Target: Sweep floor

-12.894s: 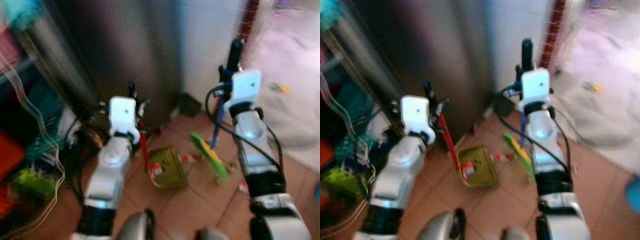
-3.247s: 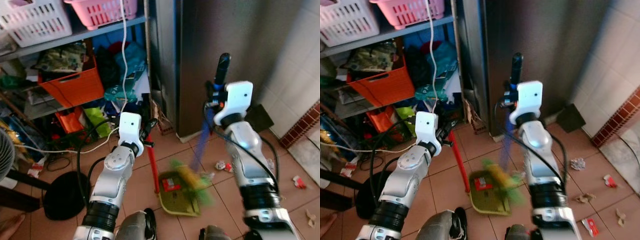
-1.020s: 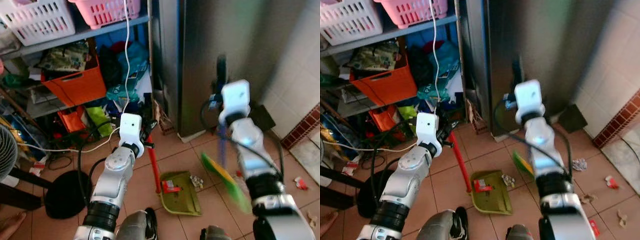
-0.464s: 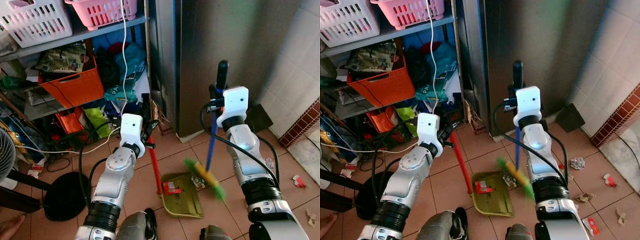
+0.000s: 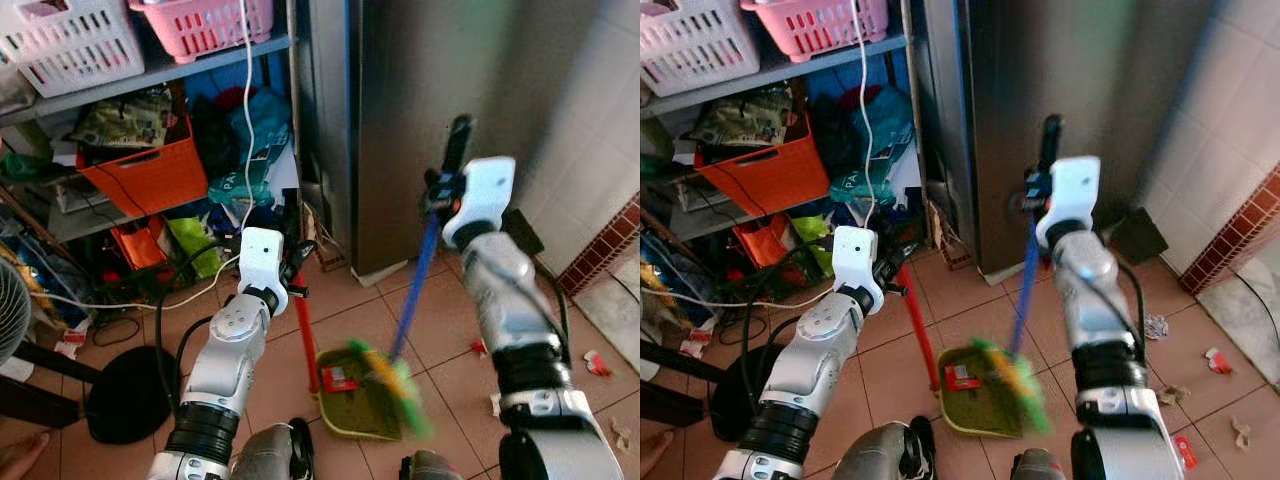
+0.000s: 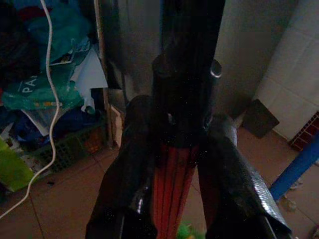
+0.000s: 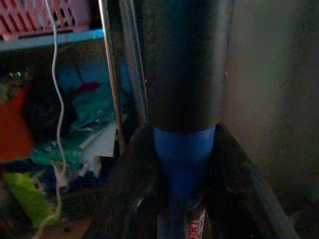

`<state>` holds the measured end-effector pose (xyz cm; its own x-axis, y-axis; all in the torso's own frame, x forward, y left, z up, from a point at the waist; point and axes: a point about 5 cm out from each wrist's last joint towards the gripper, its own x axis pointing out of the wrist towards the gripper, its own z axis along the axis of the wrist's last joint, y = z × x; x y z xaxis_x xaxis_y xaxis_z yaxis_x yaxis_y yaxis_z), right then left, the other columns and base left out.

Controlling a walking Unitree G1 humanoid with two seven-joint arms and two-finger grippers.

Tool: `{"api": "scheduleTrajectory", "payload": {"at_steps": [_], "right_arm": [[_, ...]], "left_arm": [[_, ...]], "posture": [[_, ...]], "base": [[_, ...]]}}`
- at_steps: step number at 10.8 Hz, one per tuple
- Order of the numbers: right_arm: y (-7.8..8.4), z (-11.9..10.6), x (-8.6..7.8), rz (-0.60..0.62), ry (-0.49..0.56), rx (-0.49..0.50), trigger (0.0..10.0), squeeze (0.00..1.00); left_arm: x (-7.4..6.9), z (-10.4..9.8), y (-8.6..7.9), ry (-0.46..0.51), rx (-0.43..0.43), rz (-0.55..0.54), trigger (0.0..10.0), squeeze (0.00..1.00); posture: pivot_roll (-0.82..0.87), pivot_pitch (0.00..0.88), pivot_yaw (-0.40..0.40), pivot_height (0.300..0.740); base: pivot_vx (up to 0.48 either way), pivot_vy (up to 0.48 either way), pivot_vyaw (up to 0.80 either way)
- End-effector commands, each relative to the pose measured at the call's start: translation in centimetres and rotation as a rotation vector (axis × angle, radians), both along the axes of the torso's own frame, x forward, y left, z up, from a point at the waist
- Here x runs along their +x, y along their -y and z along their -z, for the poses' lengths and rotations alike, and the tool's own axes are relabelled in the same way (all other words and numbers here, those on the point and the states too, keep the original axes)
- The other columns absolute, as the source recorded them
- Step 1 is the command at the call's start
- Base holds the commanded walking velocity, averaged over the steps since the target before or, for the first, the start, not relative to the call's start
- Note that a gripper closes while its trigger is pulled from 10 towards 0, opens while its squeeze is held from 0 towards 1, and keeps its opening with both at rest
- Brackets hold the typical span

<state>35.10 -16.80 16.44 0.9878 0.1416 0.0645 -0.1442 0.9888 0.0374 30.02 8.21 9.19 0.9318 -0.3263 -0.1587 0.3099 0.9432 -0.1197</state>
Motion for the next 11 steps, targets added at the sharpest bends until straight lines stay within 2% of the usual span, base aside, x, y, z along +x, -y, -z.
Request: {"api": "scheduleTrajectory", "payload": {"at_steps": [1, 5, 7, 9, 11], "right_arm": [[-1.2, -1.7, 0.2, -0.067, 0.031, 0.097, 10.0, 0.0], [-0.7, -4.8, 0.8, -0.137, 0.09, 0.112, 10.0, 0.0], [0.1, -6.6, 0.6, -0.103, 0.217, 0.038, 10.0, 0.0], [0.6, -6.0, 0.2, -0.035, 0.244, 0.003, 10.0, 0.0], [1.1, -4.2, -0.5, 0.058, 0.234, -0.034, 10.0, 0.0]], "left_arm": [[0.5, -0.8, -0.2, 0.039, -0.01, -0.01, 10.0, 0.0], [0.5, -0.8, -0.2, 0.039, -0.008, -0.007, 10.0, 0.0], [0.5, -0.8, -0.2, 0.038, -0.013, -0.013, 10.0, 0.0], [0.6, -1.0, -0.4, 0.049, -0.009, -0.028, 10.0, 0.0], [0.6, -1.2, -0.5, 0.071, 0.005, -0.022, 10.0, 0.0]], "posture": [[-0.08, 0.07, 0.127, 0.74], [-0.08, 0.066, 0.127, 0.74], [-0.08, 0.067, 0.128, 0.74], [-0.08, 0.067, 0.128, 0.74], [-0.08, 0.066, 0.128, 0.74]], "base": [[0.0, 0.0, 0.0], [0.0, 0.0, 0.0], [0.0, 0.0, 0.0], [0.0, 0.0, 0.0], [0.0, 0.0, 0.0]]}}
